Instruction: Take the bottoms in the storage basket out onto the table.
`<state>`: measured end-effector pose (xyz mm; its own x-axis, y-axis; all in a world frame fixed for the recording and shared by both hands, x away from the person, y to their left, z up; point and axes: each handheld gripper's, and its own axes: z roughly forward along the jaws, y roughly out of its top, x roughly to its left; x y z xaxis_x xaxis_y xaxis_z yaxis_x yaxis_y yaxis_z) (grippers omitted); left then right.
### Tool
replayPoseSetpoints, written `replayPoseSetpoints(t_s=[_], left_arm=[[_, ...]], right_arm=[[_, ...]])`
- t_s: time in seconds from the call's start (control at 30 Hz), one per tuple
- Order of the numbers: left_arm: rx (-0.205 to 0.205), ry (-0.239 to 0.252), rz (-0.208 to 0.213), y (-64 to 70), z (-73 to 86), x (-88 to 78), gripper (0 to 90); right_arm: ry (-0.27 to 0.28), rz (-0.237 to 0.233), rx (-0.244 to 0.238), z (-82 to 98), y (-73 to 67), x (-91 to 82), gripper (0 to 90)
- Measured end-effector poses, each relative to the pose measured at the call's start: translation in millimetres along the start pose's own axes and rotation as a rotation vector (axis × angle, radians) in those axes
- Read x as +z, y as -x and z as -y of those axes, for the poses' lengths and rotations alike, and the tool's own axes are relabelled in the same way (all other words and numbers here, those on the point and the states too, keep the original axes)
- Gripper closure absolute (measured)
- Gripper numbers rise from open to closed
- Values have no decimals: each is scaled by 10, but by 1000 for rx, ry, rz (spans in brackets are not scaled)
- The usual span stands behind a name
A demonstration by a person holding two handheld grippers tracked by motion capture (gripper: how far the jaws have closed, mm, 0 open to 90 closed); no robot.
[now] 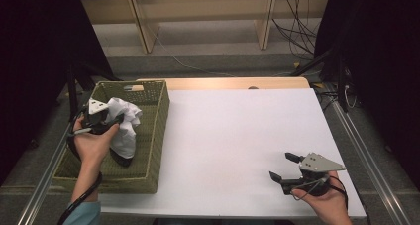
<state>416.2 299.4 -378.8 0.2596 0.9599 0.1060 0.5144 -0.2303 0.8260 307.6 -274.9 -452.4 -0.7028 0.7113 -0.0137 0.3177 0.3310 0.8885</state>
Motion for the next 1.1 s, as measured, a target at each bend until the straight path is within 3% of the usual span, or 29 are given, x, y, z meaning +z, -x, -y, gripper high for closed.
replayPoseSetpoints(t_s=[0.63,0.8,0.87,1.1], left_arm=[[-15,80,13,34,-109,-146,749],[-26,113,22,39,-125,-176,749],[-46,154,42,33,-128,-190,749],[-52,191,38,15,-135,-227,748]], right_arm=[[4,-2,0,-1,-2,0,168],[4,-3,1,-1,-2,0,168],[5,-2,1,-2,-3,-1,168],[5,-3,2,-2,-3,3,168]])
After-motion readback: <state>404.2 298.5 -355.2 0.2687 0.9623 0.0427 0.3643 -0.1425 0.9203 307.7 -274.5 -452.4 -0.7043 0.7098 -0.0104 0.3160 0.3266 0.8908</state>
